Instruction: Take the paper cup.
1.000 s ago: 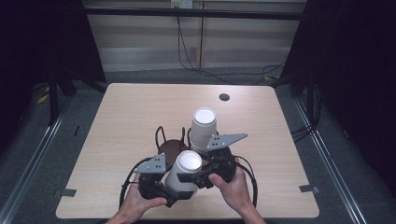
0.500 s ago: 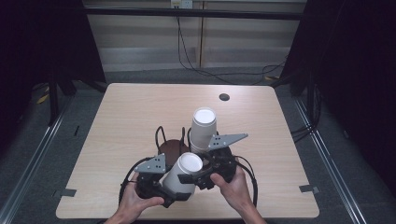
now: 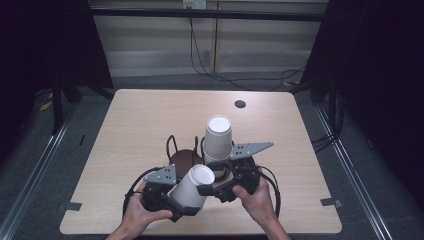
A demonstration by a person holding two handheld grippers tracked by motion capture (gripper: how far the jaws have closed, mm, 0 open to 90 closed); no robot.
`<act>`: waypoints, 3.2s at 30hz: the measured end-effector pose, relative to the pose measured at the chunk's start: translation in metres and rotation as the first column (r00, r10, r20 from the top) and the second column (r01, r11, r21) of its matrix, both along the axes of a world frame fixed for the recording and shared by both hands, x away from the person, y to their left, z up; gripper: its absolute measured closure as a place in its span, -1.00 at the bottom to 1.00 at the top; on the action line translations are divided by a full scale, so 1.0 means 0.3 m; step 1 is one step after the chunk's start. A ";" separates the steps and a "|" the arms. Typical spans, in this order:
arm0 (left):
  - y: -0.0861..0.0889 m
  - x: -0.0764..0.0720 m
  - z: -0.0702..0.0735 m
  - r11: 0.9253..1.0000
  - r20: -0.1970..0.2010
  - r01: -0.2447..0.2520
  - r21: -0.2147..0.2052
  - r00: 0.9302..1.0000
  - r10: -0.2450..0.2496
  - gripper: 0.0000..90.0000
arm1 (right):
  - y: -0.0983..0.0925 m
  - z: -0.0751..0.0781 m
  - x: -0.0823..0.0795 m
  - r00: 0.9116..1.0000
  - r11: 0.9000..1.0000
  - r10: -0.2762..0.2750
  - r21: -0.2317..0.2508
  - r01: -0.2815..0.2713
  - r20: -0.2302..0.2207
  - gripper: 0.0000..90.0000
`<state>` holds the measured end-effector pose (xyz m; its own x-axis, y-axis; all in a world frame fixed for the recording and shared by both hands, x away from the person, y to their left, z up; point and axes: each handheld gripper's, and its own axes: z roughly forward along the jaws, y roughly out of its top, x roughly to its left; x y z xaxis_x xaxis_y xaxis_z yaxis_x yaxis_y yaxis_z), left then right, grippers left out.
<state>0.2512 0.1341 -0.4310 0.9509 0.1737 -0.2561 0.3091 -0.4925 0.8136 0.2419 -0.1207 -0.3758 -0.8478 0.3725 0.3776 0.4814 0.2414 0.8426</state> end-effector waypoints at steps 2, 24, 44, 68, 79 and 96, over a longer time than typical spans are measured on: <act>0.008 0.005 0.004 1.000 -0.007 -0.008 0.006 1.000 0.008 -0.63 | -0.001 -0.005 0.003 1.000 1.000 -0.005 -0.006 0.005 -0.009 -0.69; 0.026 0.062 0.144 0.977 0.081 -0.011 0.212 0.997 -0.006 -0.62 | -0.042 0.006 0.014 1.000 0.995 0.016 -0.094 -0.013 0.023 -0.68; -0.044 0.063 0.118 0.903 0.099 0.029 0.429 0.992 -0.079 -0.62 | -0.022 -0.010 0.014 0.995 0.969 0.096 -0.228 -0.093 0.001 -0.64; -0.083 0.016 0.084 0.813 0.103 0.097 0.574 0.976 -0.189 -0.62 | 0.047 -0.101 0.043 0.957 0.862 0.275 -0.416 -0.290 -0.097 -0.62; -0.108 -0.011 0.073 0.781 0.099 0.131 0.611 0.966 -0.239 -0.62 | 0.086 -0.119 0.032 0.928 0.828 0.329 -0.419 -0.373 -0.176 -0.68; -0.153 -0.038 0.037 0.743 0.050 0.193 0.641 0.955 -0.291 -0.62 | 0.117 -0.125 0.019 0.920 0.805 0.355 -0.446 -0.391 -0.166 -0.59</act>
